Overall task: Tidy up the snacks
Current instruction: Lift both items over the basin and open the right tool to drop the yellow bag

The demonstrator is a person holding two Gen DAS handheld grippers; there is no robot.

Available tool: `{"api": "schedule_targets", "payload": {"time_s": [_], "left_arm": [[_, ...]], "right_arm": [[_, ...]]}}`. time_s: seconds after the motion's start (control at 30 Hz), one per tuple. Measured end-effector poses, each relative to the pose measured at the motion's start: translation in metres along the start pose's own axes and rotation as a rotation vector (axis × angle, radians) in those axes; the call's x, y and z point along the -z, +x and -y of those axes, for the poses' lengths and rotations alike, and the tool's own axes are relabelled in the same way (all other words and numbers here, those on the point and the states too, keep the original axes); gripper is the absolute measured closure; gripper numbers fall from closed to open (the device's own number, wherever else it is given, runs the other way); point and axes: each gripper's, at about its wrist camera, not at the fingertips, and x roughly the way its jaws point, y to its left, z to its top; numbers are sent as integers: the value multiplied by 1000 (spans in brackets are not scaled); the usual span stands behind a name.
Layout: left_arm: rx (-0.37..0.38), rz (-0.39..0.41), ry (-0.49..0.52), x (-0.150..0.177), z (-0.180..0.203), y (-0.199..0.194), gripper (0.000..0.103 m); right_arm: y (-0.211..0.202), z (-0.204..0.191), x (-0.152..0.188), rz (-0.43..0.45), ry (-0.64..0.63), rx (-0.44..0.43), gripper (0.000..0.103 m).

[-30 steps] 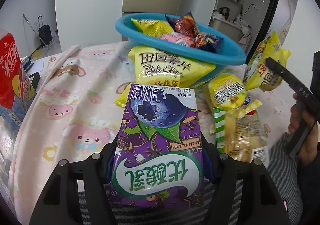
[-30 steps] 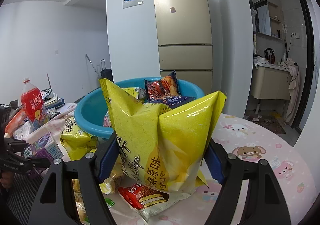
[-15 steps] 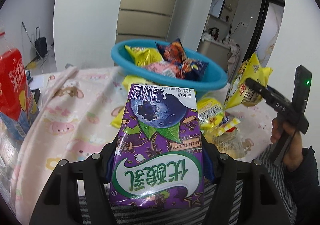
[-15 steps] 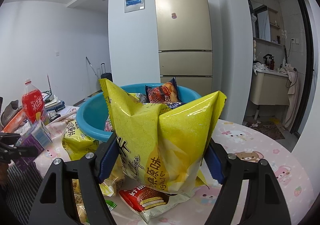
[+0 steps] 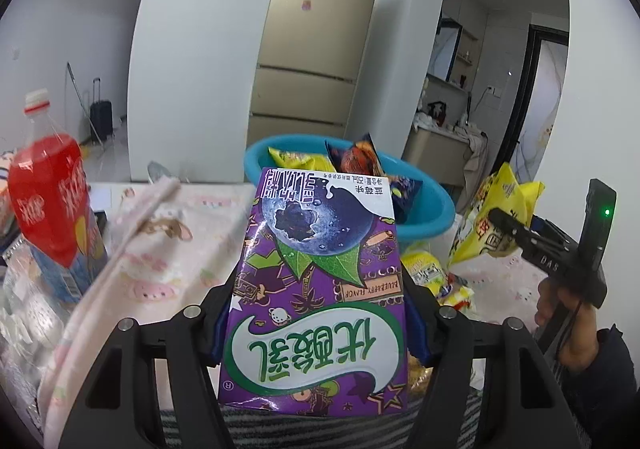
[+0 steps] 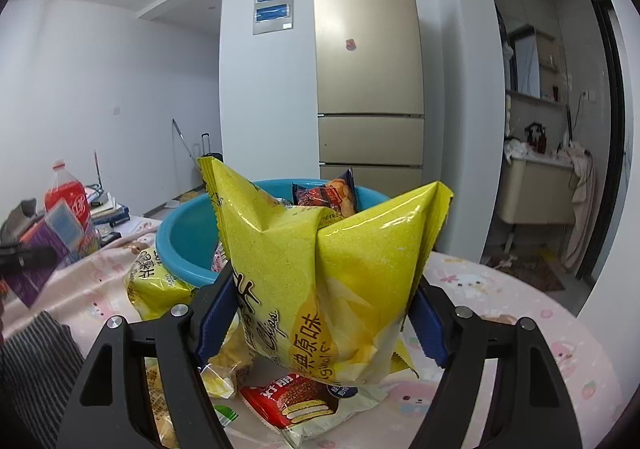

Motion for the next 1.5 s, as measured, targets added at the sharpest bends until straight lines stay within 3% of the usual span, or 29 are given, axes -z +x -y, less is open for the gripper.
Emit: {"api": "schedule_targets", "payload": {"time_s": [0.3, 0.43, 0.63, 0.77, 0.9, 1.2, 1.5], "left_arm": [[-81, 58, 62, -10, 19, -6, 34], [-46, 118, 72, -34, 35, -24, 34], [-37, 187, 119, -78, 63, -46, 34], [1, 246, 70, -111, 78, -52, 34], [60, 292, 34, -135, 93, -49, 34], [10, 337, 90, -170, 115, -28, 34], [-26, 367, 97, -189, 99, 6, 34]], "right_arm": [[-12, -11, -11, 56, -48, -3, 27], [-26, -15, -32, 101, -57, 0, 27], [-56, -21, -76, 183, -39, -90, 27], [-72, -20, -115, 256, -4, -115, 27], [-71, -18, -149, 329, 142, -165, 27], [-58, -31, -185, 410, 95, -129, 27], [-36, -14, -193, 436, 121, -140, 27]]}}
